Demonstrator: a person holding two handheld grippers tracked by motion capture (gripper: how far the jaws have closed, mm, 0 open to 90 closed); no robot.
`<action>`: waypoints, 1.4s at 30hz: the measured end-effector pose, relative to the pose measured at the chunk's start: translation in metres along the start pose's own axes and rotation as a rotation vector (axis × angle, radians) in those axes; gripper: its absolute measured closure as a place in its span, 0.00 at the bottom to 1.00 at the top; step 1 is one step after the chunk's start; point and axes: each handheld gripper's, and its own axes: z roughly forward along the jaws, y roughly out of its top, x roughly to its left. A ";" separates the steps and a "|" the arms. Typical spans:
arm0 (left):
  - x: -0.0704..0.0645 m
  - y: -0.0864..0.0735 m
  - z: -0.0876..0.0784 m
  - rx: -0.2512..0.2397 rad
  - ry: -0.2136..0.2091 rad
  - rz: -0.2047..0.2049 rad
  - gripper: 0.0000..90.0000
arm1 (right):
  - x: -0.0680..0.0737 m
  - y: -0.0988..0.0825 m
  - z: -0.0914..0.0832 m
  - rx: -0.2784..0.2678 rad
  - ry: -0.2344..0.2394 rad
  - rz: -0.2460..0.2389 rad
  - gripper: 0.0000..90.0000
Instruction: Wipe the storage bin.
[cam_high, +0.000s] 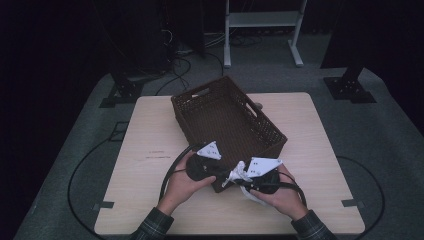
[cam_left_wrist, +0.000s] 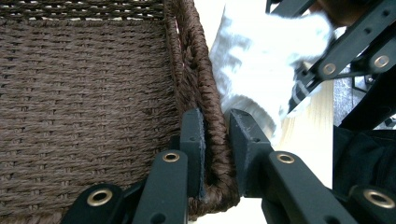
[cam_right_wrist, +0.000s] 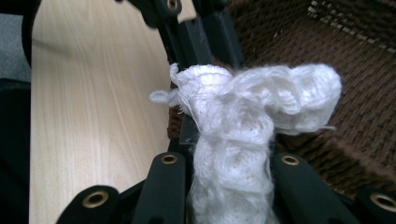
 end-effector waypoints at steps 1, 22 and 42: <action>0.000 0.000 0.000 0.000 0.000 0.000 0.84 | 0.000 -0.001 0.002 0.005 0.002 -0.004 0.82; -0.001 0.000 0.000 0.003 0.005 0.001 0.84 | 0.008 -0.025 0.056 0.146 0.080 0.012 0.82; -0.001 0.000 0.001 -0.005 -0.002 -0.002 0.84 | 0.030 0.004 0.043 0.047 0.126 -0.037 0.82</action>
